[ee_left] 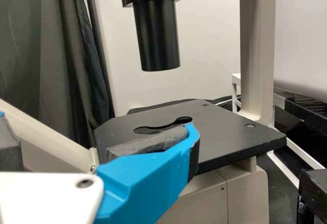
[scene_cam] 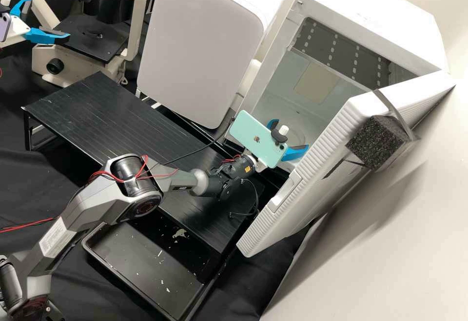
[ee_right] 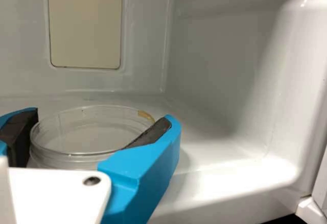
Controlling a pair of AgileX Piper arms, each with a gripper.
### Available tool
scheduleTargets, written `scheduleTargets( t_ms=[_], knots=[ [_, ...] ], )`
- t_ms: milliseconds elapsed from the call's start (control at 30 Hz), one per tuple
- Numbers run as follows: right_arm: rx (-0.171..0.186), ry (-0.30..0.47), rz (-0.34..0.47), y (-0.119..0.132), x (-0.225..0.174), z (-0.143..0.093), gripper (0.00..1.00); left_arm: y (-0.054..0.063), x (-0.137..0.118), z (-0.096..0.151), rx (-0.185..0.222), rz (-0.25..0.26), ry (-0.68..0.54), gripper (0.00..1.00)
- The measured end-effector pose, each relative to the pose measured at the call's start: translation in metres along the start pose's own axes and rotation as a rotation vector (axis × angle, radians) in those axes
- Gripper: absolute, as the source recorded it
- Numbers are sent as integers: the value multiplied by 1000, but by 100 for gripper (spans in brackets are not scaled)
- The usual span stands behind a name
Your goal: Place the petri dish in the incubator
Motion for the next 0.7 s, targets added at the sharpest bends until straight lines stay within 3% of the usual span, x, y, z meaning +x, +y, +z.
scheduleTargets(
  t_ms=[267, 700],
  knots=[
    [-50, 2, 2, 1, 0, -1, 100, 0, 0, 0, 0, 0, 0, 100],
    [-49, 2, 2, 1, 0, -1, 100, 0, 0, 0, 0, 0, 0, 100]
  ],
)
